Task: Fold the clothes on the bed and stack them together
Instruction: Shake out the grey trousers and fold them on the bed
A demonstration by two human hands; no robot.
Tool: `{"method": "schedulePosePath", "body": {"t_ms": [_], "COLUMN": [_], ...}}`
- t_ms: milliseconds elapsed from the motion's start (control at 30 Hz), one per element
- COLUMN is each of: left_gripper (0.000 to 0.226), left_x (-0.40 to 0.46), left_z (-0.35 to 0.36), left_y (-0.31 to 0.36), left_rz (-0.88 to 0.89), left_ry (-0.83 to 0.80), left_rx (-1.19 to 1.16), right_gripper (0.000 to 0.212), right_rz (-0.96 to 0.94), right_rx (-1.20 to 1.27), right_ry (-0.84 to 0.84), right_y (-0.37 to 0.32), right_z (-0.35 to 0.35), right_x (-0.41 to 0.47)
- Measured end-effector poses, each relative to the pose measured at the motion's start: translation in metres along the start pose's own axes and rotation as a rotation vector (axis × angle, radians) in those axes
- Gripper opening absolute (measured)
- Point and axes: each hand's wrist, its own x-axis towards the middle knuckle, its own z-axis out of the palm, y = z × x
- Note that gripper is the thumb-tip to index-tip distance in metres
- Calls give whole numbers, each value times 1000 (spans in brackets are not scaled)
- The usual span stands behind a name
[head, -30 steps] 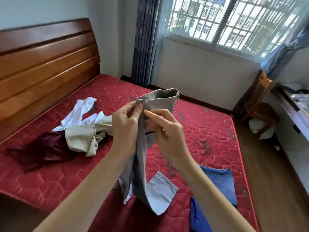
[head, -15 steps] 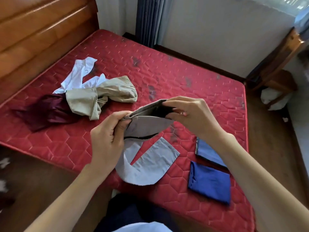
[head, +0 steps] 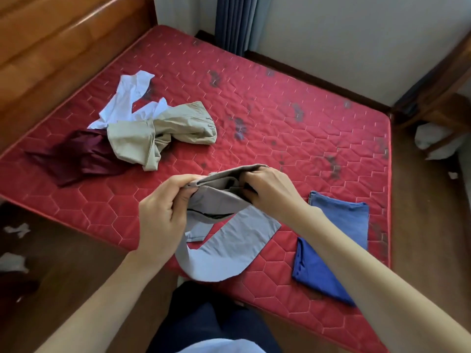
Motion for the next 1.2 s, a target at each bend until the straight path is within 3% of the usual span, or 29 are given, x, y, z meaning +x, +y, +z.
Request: {"method": "schedulePosePath", "body": {"t_ms": [133,300,367,467,633,700,800,867,967,1100,1200], "left_gripper": [19,47,46,28,18,14,11,6,18,3,6], "left_x": [7,12,24,77,201,215,189,177,188,171,163], "left_z": [-5,-4,3,6,-22,-20,3,10,3,20,26], "left_y": [-19,-22,-17,12,84,89,73,72,92,96,92], "left_rz": [-45,19,-5,-111,75,113,36,16,99,60,-33], "left_ry": [-22,-105,-73,-11,-21,-41,-110,-82,9,-109,-80], "left_rx": [62,24,-8,-208,-511,-498,-357,-386,-602,-420,-597], "right_gripper": [8,6,4,7,12,7,8,5,8,4,3], "right_rz": [25,56,80,110,22,35,130,67,-17,209,127], "right_rx": [61,66,32,-46,22,28,-16,-98,-167,-40,-35], "right_ry": [133,313,358,401,714,768,599,710,918,626,825], "right_y": [-4,0,2,4,-5,-10,-14,-8,-9,-3,3], "right_z": [-6,-40,-60,-116,-257,-248,-202,-218,-258,-235,-236], "right_x": [-2,6,9,21,49,38,17,13,13,-2,-11]}}
